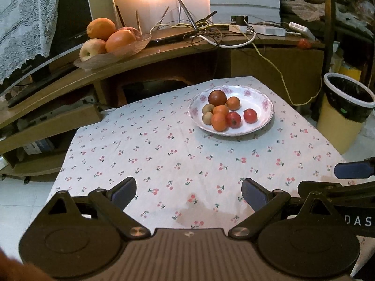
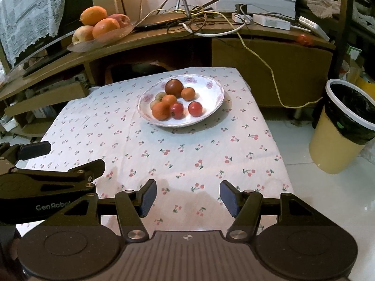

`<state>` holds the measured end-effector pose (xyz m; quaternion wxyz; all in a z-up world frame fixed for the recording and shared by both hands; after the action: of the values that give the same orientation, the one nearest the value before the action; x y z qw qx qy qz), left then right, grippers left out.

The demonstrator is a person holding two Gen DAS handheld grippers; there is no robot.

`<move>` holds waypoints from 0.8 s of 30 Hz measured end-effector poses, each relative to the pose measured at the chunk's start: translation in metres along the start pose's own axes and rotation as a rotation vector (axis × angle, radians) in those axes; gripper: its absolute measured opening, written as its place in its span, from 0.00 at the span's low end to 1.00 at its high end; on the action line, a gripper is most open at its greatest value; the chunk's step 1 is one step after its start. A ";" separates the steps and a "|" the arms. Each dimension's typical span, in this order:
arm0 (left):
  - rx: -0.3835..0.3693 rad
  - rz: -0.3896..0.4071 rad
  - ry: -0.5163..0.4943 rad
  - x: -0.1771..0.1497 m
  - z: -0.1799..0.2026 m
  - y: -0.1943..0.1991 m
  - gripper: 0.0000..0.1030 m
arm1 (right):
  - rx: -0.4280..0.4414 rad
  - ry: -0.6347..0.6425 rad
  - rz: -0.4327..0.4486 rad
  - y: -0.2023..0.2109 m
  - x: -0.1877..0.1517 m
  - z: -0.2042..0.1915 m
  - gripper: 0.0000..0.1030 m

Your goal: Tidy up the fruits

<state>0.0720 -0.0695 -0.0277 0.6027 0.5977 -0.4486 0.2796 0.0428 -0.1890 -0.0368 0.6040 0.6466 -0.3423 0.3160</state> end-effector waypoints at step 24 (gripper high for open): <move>0.020 0.001 0.004 -0.021 -0.009 0.032 0.99 | 0.025 0.035 0.001 0.024 -0.020 -0.019 0.62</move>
<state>0.0369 -0.0528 -0.0299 0.5975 0.6028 -0.4449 0.2857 0.0116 -0.1695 -0.0387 0.6018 0.6483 -0.3281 0.3316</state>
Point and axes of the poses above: each gripper's, at about its wrist camera, not at the fingertips, and y roughly against the way its jaws point, z to its right, x to its top, the point moved 9 cm from there along -y, roughly the way its jaws point, and after that the axes turned 15 degrees about z, right-handed, at the moved point
